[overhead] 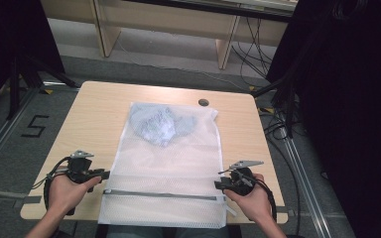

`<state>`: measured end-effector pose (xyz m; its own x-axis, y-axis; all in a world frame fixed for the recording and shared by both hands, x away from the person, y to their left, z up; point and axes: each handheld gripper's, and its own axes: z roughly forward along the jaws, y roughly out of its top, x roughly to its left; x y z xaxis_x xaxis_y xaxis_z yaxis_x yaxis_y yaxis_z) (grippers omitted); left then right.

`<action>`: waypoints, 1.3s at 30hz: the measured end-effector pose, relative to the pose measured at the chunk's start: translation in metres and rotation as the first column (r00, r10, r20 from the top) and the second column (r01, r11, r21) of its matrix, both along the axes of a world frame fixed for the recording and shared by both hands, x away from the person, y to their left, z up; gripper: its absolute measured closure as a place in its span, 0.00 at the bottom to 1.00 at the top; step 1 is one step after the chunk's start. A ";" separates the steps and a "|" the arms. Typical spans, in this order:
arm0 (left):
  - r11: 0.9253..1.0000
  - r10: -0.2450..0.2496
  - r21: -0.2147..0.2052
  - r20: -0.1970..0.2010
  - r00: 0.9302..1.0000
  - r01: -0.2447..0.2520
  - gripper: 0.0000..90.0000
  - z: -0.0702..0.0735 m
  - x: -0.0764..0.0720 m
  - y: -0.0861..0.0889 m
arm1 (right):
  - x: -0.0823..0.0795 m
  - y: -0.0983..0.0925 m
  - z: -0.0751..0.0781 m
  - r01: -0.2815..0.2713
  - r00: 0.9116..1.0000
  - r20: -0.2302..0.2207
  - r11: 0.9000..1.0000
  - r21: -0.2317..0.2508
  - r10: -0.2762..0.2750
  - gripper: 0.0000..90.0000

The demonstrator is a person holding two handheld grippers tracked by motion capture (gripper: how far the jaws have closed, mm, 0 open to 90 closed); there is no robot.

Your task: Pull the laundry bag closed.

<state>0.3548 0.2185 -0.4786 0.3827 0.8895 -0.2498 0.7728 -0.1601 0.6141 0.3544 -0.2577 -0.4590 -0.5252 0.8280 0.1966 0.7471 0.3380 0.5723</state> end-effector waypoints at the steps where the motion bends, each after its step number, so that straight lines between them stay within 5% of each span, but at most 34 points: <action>1: 1.000 0.000 0.000 0.000 1.000 0.000 0.81 0.000 0.000 0.000 | 0.000 0.000 0.000 0.000 1.000 0.000 1.000 0.000 0.000 0.73; 2: 1.000 -0.006 -0.012 -0.013 1.000 0.006 0.81 -0.001 0.001 0.000 | 0.000 -0.001 0.000 -0.037 0.999 0.005 0.999 0.029 0.037 0.74; 6: 0.999 0.015 -0.037 -0.048 0.999 -0.017 0.89 -0.004 0.002 -0.003 | -0.004 0.009 0.004 -0.034 0.999 0.021 0.999 0.025 0.034 0.81; 14: 0.997 -0.024 0.066 -0.081 0.996 0.029 0.97 -0.005 0.004 -0.011 | -0.002 0.021 0.006 -0.059 0.998 0.032 0.997 0.042 0.057 0.84; 25: 0.995 -0.037 0.082 -0.132 0.991 0.049 0.97 -0.010 0.006 -0.013 | -0.001 0.052 0.007 -0.126 0.992 0.024 0.990 0.070 0.125 0.82; 28: 0.997 -0.001 0.071 -0.145 0.989 0.012 0.98 -0.011 0.004 -0.015 | 0.000 0.061 0.008 -0.149 0.989 0.008 0.986 0.072 0.149 0.82; 31: 0.997 0.001 0.073 -0.162 0.987 0.011 0.99 -0.011 0.003 -0.014 | -0.002 0.071 0.007 -0.119 0.993 0.031 0.992 0.043 0.118 0.82; 37: 0.997 0.002 0.081 -0.162 0.987 0.011 0.99 -0.013 0.002 -0.015 | 0.000 0.102 0.008 -0.223 0.974 0.037 0.974 0.048 0.221 0.82; 39: 0.996 0.008 0.084 -0.191 0.982 0.008 0.99 -0.013 0.001 -0.016 | 0.000 0.113 0.007 -0.238 0.971 0.039 0.969 0.061 0.236 0.81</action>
<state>0.3558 0.2028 -0.4912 0.3353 0.9104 -0.2424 0.8744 -0.2049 0.4398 0.3540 -0.1448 -0.4515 -0.7119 0.6650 0.2260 0.6315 0.4653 0.6203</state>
